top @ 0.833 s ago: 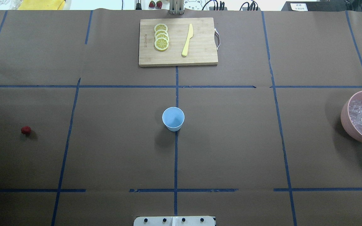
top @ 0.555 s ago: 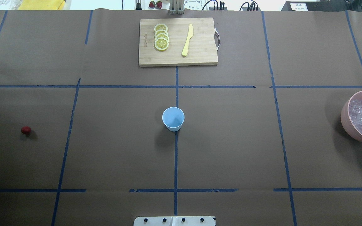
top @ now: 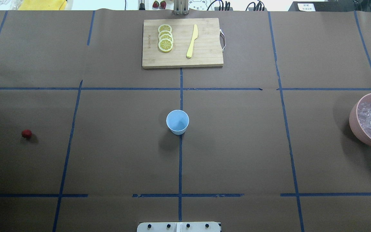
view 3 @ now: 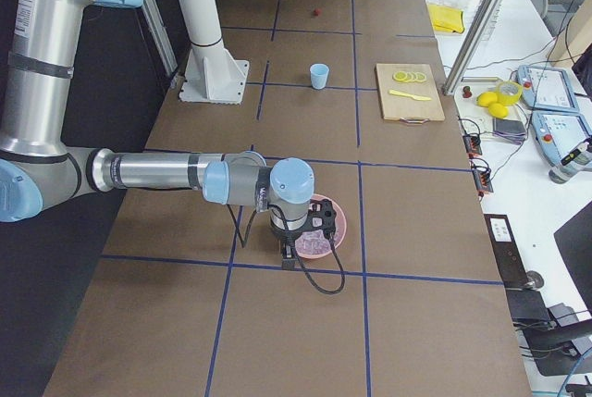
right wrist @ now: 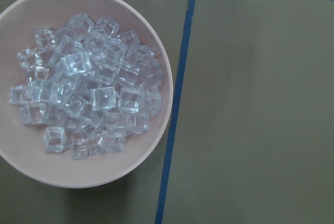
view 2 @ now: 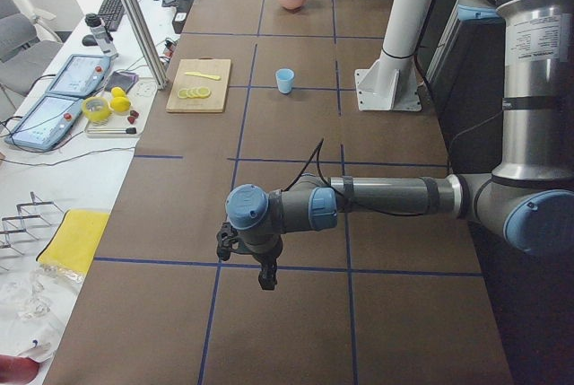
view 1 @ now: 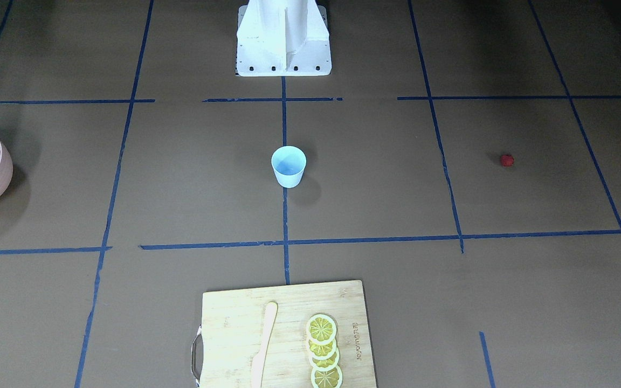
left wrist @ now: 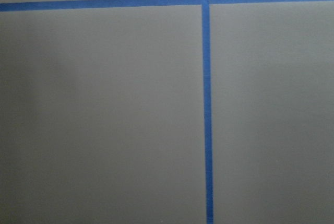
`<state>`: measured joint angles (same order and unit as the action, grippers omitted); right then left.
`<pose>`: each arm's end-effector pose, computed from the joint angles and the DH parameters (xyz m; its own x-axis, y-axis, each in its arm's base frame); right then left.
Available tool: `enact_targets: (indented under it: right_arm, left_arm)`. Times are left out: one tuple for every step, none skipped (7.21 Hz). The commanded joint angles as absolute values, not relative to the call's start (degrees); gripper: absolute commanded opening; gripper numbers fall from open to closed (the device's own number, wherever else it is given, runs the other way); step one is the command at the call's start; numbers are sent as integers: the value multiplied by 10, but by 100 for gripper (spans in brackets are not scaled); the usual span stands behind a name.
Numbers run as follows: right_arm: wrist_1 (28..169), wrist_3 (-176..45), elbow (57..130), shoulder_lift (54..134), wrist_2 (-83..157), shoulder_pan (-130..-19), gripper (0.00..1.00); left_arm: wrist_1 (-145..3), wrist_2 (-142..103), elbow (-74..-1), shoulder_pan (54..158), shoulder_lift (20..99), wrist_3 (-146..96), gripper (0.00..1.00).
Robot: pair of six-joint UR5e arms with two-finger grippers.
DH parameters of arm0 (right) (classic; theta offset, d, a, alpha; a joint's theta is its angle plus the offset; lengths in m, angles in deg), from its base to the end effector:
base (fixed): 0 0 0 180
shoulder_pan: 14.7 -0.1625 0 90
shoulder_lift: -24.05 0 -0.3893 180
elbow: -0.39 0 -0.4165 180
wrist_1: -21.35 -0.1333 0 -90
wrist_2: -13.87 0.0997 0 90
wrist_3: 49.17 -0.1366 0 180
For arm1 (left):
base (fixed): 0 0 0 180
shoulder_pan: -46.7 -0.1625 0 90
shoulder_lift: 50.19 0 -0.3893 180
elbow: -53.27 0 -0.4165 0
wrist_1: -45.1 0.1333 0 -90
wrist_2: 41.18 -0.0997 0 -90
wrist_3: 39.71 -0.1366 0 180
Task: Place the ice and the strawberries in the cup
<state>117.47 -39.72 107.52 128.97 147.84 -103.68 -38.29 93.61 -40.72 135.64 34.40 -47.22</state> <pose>0.0312 -0.4093 0.6275 0.7077 -0.1297 0.6945 0.1358 0.9896 0.0465 -0.0285 -0.4655 0.6703 0.7029 0.0449 -0.7099 -0.1111 0.9927 -0.0473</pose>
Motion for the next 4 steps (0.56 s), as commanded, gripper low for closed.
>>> enact_targets:
  right_arm:
    - [1171,-394,1077,1300,1490,-1037,100]
    - [1168,-394,1077,1300,1497,-1036,100]
    - [1143,-393,1077,1300,1507,-1033,100]
    - [1115,-396,1076,1302,1509,-1009,100]
  left_arm:
    - [-386,936,-408,1356,340,-472,100]
    - [-385,939,-408,1356,335,-469,100]
    - [-387,945,-408,1355,336,-468,100]
    - [-387,945,-408,1355,336,-469,100]
